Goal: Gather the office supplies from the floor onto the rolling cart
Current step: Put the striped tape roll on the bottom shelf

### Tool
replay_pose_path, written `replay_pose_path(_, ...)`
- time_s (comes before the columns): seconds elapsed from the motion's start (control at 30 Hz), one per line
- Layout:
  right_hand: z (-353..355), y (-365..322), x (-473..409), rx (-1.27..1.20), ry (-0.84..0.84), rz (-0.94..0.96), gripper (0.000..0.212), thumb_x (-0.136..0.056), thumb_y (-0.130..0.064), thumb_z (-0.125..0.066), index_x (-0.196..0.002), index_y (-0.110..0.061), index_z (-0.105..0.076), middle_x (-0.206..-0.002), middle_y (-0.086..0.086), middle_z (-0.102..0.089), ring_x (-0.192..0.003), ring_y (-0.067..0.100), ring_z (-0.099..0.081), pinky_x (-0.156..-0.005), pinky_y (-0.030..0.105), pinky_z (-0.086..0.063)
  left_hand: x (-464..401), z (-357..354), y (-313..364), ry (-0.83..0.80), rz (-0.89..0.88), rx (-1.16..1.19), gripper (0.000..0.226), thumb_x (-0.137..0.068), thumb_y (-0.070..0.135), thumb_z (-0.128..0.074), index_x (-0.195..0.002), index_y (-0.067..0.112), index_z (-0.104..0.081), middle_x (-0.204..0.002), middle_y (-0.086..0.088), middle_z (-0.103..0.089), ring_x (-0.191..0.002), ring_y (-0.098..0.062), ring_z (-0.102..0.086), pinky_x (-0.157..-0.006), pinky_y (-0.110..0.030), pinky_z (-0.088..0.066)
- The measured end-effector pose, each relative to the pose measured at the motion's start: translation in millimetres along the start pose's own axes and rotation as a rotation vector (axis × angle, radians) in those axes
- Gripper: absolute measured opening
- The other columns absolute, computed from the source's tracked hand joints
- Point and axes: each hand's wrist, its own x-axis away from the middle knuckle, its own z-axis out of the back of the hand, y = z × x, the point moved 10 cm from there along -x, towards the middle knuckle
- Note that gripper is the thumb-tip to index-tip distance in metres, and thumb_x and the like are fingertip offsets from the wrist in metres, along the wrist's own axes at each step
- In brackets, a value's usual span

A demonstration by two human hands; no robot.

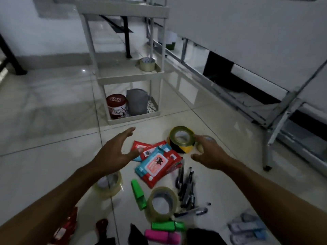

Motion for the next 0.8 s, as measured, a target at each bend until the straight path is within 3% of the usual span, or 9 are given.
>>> replay_pose_path(0.07,-22.3,12.4,-25.4,0.073,0.004,-0.003,0.081,-0.083,-0.033,-0.07,-0.149,-0.025,-0.024,-0.134,0.011,-0.052,-0.118,0.025,-0.051,-0.092,0.03,-0.042,-12.4,-1.0,-7.5,-0.046,-0.007,-0.07,0.087,-0.073,0.071,-0.055,-0.147,0.039,-0.022,-0.15,0.005,-0.038,-0.134,-0.013,-0.038,-0.103,-0.032,-0.035)
replay_pose_path(0.2,-61.1,28.2,-61.3,0.185,-0.03,-0.014,0.095,-0.08,-0.022,-0.07,-0.152,-0.03,-0.009,-0.132,0.011,-0.052,-0.109,0.025,-0.055,-0.08,0.031,-0.046,-24.9,8.4,-26.0,-0.034,0.026,-0.168,0.078,-0.081,0.056,-0.061,-0.147,0.036,-0.023,-0.151,0.006,-0.036,-0.134,-0.012,-0.037,-0.104,-0.03,-0.033)
replay_pose_path(0.3,-81.2,28.3,-91.3,0.305,-0.042,0.056,0.094,-0.078,-0.014,-0.068,-0.153,-0.025,-0.011,-0.147,0.006,-0.041,-0.126,0.024,-0.047,-0.097,0.035,-0.043,-29.9,9.8,-42.0,0.015,0.096,-0.192,0.076,-0.083,0.056,-0.06,-0.147,0.037,-0.023,-0.153,0.008,-0.032,-0.136,-0.012,-0.034,-0.108,-0.032,-0.032)
replay_pose_path(0.37,-97.7,32.5,-108.6,0.4,-0.093,0.07,0.092,-0.08,-0.017,-0.065,-0.153,-0.023,-0.009,-0.155,0.003,-0.03,-0.138,0.023,-0.035,-0.11,0.044,-0.032,-36.6,5.3,-52.2,0.039,0.128,-0.199,0.075,-0.083,0.058,-0.057,-0.146,0.039,-0.022,-0.154,0.01,-0.03,-0.138,-0.011,-0.032,-0.11,-0.035,-0.032)
replay_pose_path(0.43,-104.2,39.1,-126.0,0.412,-0.079,0.076,0.076,-0.084,-0.024,-0.061,-0.15,-0.024,-0.023,-0.151,0.002,-0.037,-0.138,0.024,-0.035,-0.11,0.046,-0.028,-51.2,-5.1,-61.8,0.014,0.147,-0.258,0.074,-0.084,0.059,-0.055,-0.146,0.042,-0.019,-0.155,0.012,-0.026,-0.139,-0.01,-0.029,-0.111,-0.035,-0.03)
replay_pose_path(0.53,-103.0,35.6,-149.2,0.348,-0.069,0.159,0.045,-0.08,-0.024,-0.06,-0.125,-0.026,-0.053,-0.128,-0.002,-0.06,-0.121,0.022,-0.052,-0.1,0.037,-0.037,-86.1,-17.8,-70.1,-0.019,0.142,-0.333,0.073,-0.085,0.058,-0.056,-0.147,0.038,-0.022,-0.155,0.01,-0.026,-0.139,-0.011,-0.029,-0.112,-0.036,-0.028)
replay_pose_path(0.67,-100.1,20.4,-180.6,0.075,-0.073,0.193,0.06,-0.078,-0.019,-0.066,-0.135,-0.021,-0.047,-0.134,0.001,-0.054,-0.126,0.022,-0.048,-0.108,0.038,-0.036,-144.4,-22.2,-79.4,0.043,0.128,-0.389,0.071,-0.085,0.05,-0.06,-0.146,0.031,-0.029,-0.152,0.004,-0.033,-0.136,-0.016,-0.034,-0.111,-0.04,-0.033)
replay_pose_path(0.8,-66.1,-6.7,-228.3,-0.34,0.027,0.146,0.04,-0.092,-0.024,-0.06,-0.131,-0.017,-0.053,-0.121,0.008,-0.061,-0.111,0.027,-0.057,-0.092,0.034,-0.046,-197.7,-20.1,-92.0,0.1,0.141,-0.442,0.071,-0.083,0.044,-0.063,-0.145,0.025,-0.032,-0.151,-0.003,-0.035,-0.135,-0.024,-0.037,-0.108,-0.044,-0.036)
